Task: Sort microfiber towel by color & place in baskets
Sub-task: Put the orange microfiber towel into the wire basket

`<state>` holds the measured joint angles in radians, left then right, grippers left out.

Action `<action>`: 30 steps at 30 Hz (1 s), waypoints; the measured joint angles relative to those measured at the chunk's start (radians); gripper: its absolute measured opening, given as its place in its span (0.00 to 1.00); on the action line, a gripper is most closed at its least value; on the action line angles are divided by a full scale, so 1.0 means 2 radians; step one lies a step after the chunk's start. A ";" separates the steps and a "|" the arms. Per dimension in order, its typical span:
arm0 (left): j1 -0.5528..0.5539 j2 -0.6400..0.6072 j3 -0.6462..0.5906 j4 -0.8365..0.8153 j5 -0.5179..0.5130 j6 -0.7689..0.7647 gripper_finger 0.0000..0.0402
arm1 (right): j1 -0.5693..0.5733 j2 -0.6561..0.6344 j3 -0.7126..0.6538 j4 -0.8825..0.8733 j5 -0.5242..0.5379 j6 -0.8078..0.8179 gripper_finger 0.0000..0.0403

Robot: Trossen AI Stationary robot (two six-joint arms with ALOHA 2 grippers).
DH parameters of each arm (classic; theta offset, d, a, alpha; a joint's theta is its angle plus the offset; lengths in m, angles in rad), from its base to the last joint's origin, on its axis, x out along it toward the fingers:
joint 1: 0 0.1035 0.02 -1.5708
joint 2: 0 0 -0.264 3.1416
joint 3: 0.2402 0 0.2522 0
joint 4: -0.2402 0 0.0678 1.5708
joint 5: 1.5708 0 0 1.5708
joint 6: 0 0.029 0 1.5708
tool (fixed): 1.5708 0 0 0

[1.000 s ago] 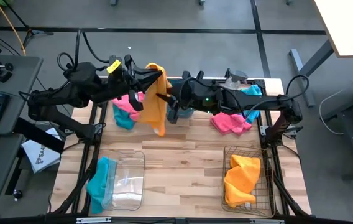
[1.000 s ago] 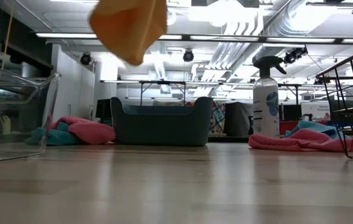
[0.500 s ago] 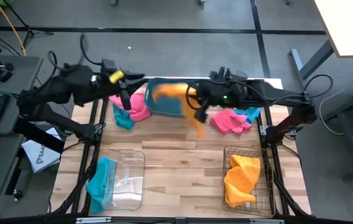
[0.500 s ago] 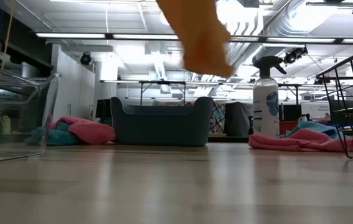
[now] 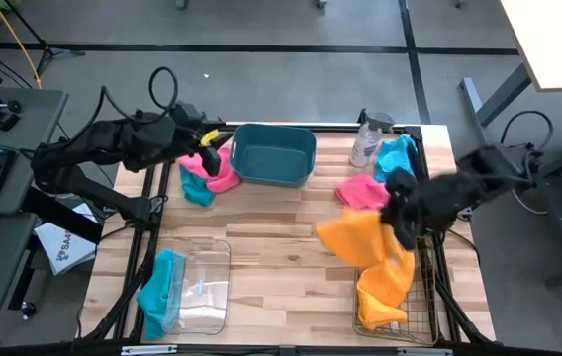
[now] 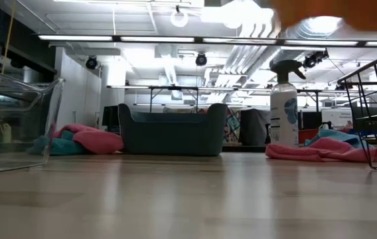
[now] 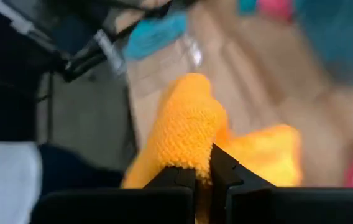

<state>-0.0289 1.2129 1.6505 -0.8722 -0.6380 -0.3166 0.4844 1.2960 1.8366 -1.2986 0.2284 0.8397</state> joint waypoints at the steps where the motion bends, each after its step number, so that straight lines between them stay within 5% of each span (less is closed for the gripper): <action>1: 0.005 0.001 0.000 0.008 0.003 0.008 0.35 | 0.023 0.000 0.000 -0.013 0.001 0.033 0.00; 9: 0.034 0.003 0.000 0.072 0.082 0.032 0.35 | 0.153 0.013 -0.114 -0.070 -0.002 0.244 0.00; 17: 0.034 0.005 0.000 0.096 0.084 0.046 0.35 | 0.169 0.002 -0.276 -0.028 -0.028 0.409 0.00; 22: 0.034 0.005 0.000 0.096 0.084 0.043 0.35 | 0.139 0.000 -0.343 0.150 0.023 0.381 0.00; 25: 0.034 0.005 0.000 0.096 0.084 0.043 0.35 | 0.118 0.000 -0.378 0.231 -0.004 0.344 0.00; 30: 0.034 0.005 0.000 0.096 0.084 0.043 0.35 | 0.113 0.000 -0.404 0.181 -0.078 0.361 0.00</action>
<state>0.0399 1.2222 1.6505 -0.6801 -0.4698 -0.2312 0.7109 1.2961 1.0295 -0.9362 0.0731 1.5622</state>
